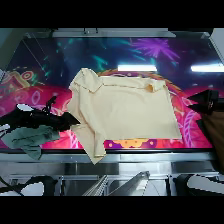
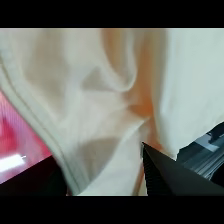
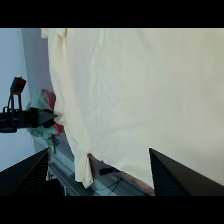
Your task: Fold the shirts.
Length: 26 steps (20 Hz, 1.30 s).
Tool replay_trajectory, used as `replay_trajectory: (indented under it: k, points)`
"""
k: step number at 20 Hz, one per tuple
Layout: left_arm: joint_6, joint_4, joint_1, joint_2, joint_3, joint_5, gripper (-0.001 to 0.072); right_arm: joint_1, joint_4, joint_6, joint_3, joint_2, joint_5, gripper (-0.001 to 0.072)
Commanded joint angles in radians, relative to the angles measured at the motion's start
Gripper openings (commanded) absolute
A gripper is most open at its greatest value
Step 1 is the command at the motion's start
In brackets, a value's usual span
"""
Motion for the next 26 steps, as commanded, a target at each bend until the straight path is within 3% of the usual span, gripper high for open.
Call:
replay_trajectory:
  k: [1, 2, 3, 4, 5, 6, 8, 10, 15, 17, 26]
  points:
    - [0.019, 0.017, 0.047, -0.007, 0.0, -0.015, 0.0429, 0.0, -0.013, 0.004, 0.0, 0.001, 0.003, 0.0695]
    - [0.021, 0.016, 0.052, -0.007, 0.0, 0.003, 0.0331, 0.0, -0.031, 0.004, 0.0, 0.001, 0.003, 0.0694]
    - [0.022, 0.014, 0.051, -0.008, 0.0, 0.029, 0.028, 0.0, -0.071, 0.006, 0.0, 0.001, -0.002, 0.0693]
    - [0.036, -0.005, 0.045, -0.008, 0.0, 0.052, 0.0279, 0.0, -0.124, 0.016, -0.004, 0.001, -0.013, 0.0686]
    - [0.061, -0.034, 0.034, -0.008, 0.0, 0.068, 0.0129, -0.001, -0.197, 0.033, -0.013, 0.001, -0.03, 0.0574]
    - [0.095, -0.058, 0.021, -0.008, 0.001, 0.07, 0.0029, -0.002, -0.286, 0.053, -0.024, 0.001, -0.048, 0.0537]
    - [0.11, -0.081, -0.001, -0.008, 0.007, 0.06, 0.0029, -0.021, -0.457, 0.115, -0.053, 0.0, -0.086, 0.0537]
    - [0.109, -0.08, -0.006, -0.008, 0.027, 0.021, 0.0028, -0.065, -0.533, 0.129, -0.089, 0.0, -0.113, 0.0538]
    - [0.1, -0.08, -0.007, -0.008, 0.079, -0.049, 0.0028, -0.095, -0.509, 0.067, -0.197, 0.0, -0.249, 0.0536]
    - [0.101, -0.077, -0.007, -0.008, 0.079, -0.047, 0.0028, -0.067, -0.463, 0.029, -0.241, 0.0, -0.288, 0.0473]
    - [0.101, -0.077, -0.004, -0.008, 0.079, -0.051, 0.0028, 0.111, -0.429, 0.016, -0.249, -0.023, -0.344, 0.0475]
